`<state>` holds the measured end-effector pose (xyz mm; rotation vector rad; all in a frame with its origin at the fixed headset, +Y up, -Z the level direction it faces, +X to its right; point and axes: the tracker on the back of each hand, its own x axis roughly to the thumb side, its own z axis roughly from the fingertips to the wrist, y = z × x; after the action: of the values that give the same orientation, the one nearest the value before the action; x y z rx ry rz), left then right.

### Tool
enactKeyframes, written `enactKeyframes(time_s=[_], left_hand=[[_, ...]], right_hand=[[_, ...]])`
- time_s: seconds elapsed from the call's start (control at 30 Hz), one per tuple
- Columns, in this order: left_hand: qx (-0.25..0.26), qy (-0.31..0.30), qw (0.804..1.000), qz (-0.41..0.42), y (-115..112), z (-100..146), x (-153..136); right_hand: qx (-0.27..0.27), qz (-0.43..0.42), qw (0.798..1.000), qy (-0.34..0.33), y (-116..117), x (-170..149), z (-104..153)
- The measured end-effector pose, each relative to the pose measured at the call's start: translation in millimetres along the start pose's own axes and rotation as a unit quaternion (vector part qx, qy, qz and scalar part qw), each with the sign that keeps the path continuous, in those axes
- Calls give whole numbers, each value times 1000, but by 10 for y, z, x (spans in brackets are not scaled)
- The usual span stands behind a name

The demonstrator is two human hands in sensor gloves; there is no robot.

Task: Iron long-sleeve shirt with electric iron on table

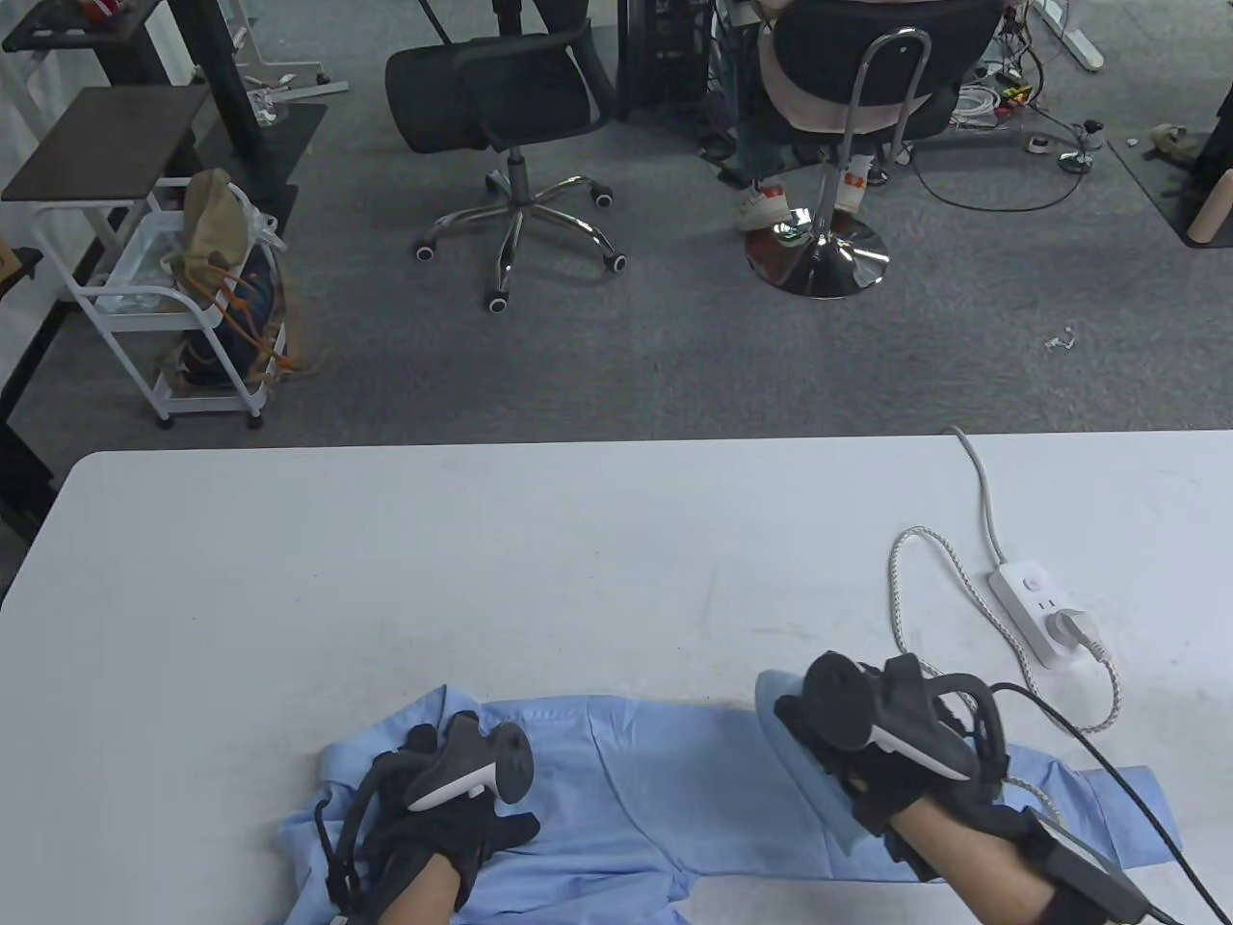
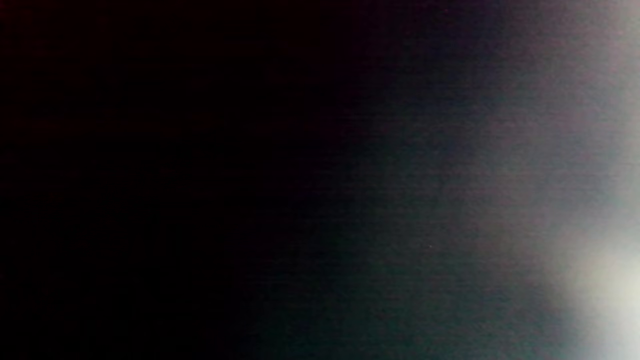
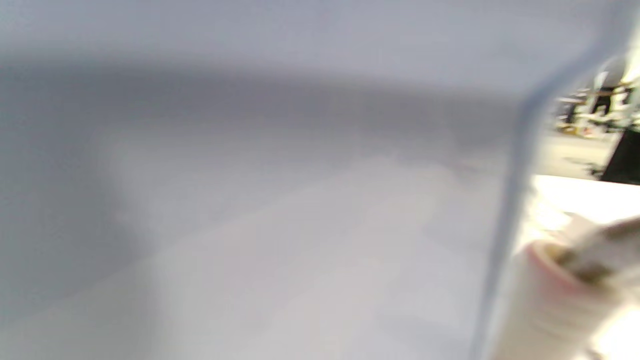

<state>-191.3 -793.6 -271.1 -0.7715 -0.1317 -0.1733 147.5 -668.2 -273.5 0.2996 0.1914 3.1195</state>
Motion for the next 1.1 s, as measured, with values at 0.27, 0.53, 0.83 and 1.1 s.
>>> enactKeyframes(time_s=[0.27,0.53,0.83,1.1], left_hand=[[-12,2,1000,11,-25,8,-130],[-5,2,1000,12,-26,15,-120],[-3,2,1000,14,-29,16,-116],[-3,3,1000,16,-33,15,-118]], right_hand=[[5,-2,998,-61,299,859,-203],[40,54,995,-67,583,1235,-309],[49,83,995,-20,595,1031,-299],[49,83,995,20,606,510,-227]])
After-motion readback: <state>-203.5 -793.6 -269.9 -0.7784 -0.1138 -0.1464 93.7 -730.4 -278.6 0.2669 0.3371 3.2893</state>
